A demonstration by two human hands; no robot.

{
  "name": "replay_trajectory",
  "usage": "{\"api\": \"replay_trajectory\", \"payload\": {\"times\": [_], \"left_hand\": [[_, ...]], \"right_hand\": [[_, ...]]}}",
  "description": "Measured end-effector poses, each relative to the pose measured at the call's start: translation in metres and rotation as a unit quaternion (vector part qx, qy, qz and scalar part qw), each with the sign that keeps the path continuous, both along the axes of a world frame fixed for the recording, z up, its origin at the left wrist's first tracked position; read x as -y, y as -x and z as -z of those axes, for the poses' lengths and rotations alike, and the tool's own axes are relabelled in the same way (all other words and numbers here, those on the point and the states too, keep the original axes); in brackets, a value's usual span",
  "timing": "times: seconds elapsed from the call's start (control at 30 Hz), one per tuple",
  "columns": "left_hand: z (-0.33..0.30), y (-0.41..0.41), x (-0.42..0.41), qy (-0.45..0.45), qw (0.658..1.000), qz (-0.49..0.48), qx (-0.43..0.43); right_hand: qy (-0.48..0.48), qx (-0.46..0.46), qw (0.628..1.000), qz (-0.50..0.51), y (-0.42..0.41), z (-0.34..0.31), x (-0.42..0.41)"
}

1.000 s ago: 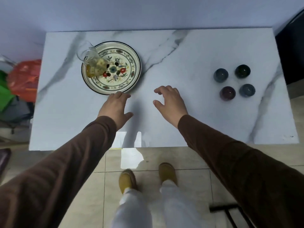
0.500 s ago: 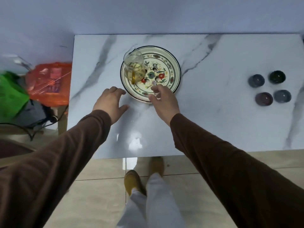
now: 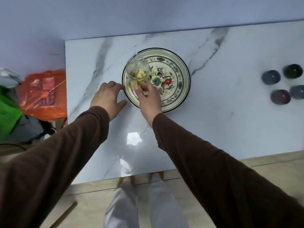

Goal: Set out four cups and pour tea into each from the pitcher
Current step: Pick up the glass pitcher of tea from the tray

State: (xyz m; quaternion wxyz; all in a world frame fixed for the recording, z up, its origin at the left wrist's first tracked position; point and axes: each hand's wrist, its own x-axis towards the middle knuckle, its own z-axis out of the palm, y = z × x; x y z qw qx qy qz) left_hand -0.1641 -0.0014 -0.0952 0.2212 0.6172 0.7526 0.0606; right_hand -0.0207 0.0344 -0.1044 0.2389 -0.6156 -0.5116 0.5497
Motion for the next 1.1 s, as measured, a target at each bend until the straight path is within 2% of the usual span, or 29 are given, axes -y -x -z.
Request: {"api": "replay_trajectory", "payload": {"times": [0.17, 0.3, 0.5, 0.77, 1.1], "left_hand": [[0.009, 0.01, -0.005, -0.004, 1.0, 0.031, -0.001], [0.013, 0.013, -0.007, -0.003, 0.999, 0.048, 0.002], [0.004, 0.01, -0.013, 0.005, 0.998, 0.067, -0.011], [-0.033, -0.05, -0.03, -0.005, 0.991, 0.131, -0.009], [-0.047, -0.222, -0.034, -0.009, 0.975, 0.22, -0.011]], "right_hand": [[0.037, -0.028, 0.998, 0.049, 0.019, 0.01, 0.0], [0.072, -0.116, 0.984, 0.113, 0.025, 0.011, 0.002], [0.079, -0.135, 0.976, 0.154, 0.009, 0.0, 0.007], [0.032, -0.102, 0.975, 0.195, -0.079, -0.043, 0.026], [-0.016, -0.029, 0.976, 0.216, -0.257, -0.073, 0.064]]}}
